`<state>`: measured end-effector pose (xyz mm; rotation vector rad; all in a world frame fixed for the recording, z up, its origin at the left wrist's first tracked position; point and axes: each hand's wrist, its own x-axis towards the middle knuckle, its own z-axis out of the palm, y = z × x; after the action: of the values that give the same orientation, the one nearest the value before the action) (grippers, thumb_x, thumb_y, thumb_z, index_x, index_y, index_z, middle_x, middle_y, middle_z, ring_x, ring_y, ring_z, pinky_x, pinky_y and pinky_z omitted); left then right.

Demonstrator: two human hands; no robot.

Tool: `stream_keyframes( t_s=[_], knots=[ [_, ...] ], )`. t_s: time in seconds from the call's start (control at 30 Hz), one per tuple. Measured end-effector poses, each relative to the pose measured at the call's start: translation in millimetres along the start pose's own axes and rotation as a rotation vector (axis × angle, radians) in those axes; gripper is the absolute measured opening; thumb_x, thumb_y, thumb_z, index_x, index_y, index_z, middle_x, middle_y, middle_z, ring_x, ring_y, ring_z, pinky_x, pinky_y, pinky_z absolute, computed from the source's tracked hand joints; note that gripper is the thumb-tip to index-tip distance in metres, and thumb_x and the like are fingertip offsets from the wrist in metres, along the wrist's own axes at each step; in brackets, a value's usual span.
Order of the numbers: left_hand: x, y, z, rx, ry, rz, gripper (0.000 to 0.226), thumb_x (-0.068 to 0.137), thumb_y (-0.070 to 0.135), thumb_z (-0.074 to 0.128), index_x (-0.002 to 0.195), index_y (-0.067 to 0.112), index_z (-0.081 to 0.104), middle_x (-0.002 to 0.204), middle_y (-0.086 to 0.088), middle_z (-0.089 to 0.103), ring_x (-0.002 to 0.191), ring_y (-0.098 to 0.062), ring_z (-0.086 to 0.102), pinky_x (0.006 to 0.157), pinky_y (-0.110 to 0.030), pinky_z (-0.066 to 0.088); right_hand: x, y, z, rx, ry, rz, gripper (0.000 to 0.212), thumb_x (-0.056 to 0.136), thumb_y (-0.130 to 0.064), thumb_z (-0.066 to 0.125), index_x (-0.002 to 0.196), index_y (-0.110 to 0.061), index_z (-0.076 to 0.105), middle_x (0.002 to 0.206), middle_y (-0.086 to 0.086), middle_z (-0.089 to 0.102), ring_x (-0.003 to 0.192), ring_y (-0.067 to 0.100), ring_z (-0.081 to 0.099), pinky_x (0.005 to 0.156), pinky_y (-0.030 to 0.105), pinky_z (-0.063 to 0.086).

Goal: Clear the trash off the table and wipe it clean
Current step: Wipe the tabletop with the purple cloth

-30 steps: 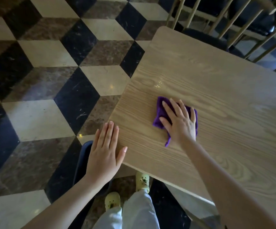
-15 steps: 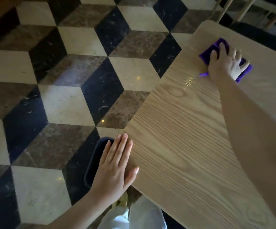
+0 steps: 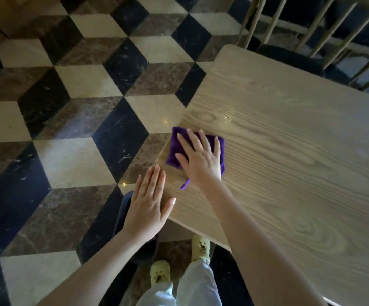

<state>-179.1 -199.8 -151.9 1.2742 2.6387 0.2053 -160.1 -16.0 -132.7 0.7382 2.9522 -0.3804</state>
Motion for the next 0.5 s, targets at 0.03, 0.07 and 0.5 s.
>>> stream_keyframes(
  t_s=[0.03, 0.07, 0.5],
  knots=[
    [0.1, -1.2, -0.5, 0.009, -0.011, 0.002, 0.071, 0.096, 0.054, 0.016, 0.147, 0.004, 0.021, 0.156, -0.013, 0.017, 0.145, -0.019, 0.008, 0.119, -0.032, -0.002, -16.2, 1.6, 3.0, -0.005, -0.004, 0.007, 0.057, 0.093, -0.053, 0.024, 0.147, -0.037, 0.019, 0.158, -0.009, 0.016, 0.147, 0.021, 0.008, 0.117, 0.053, -0.001],
    [0.3, -2.5, -0.6, 0.022, -0.018, 0.006, 0.072, 0.096, 0.054, 0.014, 0.147, 0.004, 0.022, 0.155, -0.014, 0.019, 0.145, -0.02, 0.011, 0.119, -0.032, -0.003, -32.6, 4.2, 5.5, -0.006, 0.005, 0.021, 0.058, 0.091, -0.054, 0.021, 0.146, -0.037, 0.022, 0.157, -0.008, 0.019, 0.147, 0.021, 0.012, 0.117, 0.053, 0.001],
    [-5.4, 63.6, 11.1, 0.017, -0.005, 0.118, 0.077, 0.094, 0.058, 0.011, 0.143, 0.003, 0.033, 0.151, -0.021, 0.031, 0.141, -0.033, 0.027, 0.115, -0.047, 0.01, -199.6, 79.9, 18.1, -0.028, 0.106, 0.401, 0.056, 0.086, -0.055, 0.036, 0.138, -0.037, 0.04, 0.147, -0.005, 0.043, 0.137, 0.024, 0.04, 0.11, 0.051, 0.016]
  ],
)
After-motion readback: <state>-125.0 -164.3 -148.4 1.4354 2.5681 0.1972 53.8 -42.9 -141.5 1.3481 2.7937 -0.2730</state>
